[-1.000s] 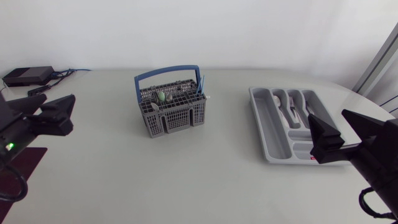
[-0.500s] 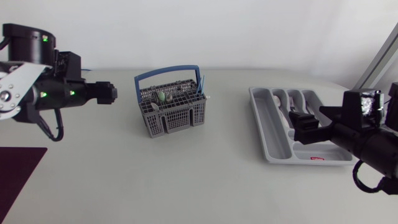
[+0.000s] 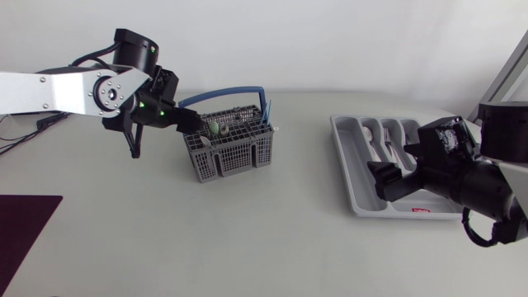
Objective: Unload the cutlery basket into the drawer organizer.
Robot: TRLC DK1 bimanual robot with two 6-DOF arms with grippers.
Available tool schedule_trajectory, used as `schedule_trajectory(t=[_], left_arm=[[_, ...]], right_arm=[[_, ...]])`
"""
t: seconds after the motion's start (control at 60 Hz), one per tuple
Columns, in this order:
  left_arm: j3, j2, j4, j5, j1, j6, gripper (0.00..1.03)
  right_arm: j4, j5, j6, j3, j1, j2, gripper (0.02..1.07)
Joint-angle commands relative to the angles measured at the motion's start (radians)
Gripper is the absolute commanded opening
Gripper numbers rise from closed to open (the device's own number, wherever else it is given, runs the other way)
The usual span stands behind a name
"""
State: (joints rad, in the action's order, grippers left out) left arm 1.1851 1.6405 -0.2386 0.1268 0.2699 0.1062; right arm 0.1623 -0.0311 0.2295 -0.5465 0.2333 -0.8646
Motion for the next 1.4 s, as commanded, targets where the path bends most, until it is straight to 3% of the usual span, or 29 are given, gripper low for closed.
schedule_trajectory(t=[0.0,0.217,0.367,0.433,0.7,0.933,1.2,1.383], left_arm=[[0.038,0.036,0.048,0.050,0.032,0.001,0.77],[0.105,0.130,0.051,0.129,0.022,-0.049,0.57],[0.110,0.140,0.045,0.119,0.008,-0.080,0.33],[0.102,0.128,0.028,0.050,0.002,-0.088,0.24],[-0.012,0.021,-0.014,-0.069,0.018,-0.030,0.19],[-0.065,-0.047,-0.068,-0.167,0.014,0.000,0.19],[-0.127,-0.097,-0.074,-0.223,0.061,0.039,0.19],[-0.165,-0.117,-0.062,-0.257,0.061,0.062,0.19]], right_arm=[[0.016,-0.001,0.027,-0.018,0.006,-0.010,1.02],[0.014,0.011,0.027,-0.004,0.006,-0.008,1.02],[0.016,0.011,0.027,0.007,0.008,0.001,1.02],[0.016,0.010,0.027,0.011,0.008,0.004,1.02],[0.016,0.048,0.027,-0.015,0.006,-0.011,1.02],[-0.004,0.080,-0.027,-0.122,0.070,-0.217,1.02],[0.037,0.085,-0.045,-0.297,0.169,-0.453,1.02],[0.071,0.180,-0.009,-0.317,0.179,-0.494,1.02]])
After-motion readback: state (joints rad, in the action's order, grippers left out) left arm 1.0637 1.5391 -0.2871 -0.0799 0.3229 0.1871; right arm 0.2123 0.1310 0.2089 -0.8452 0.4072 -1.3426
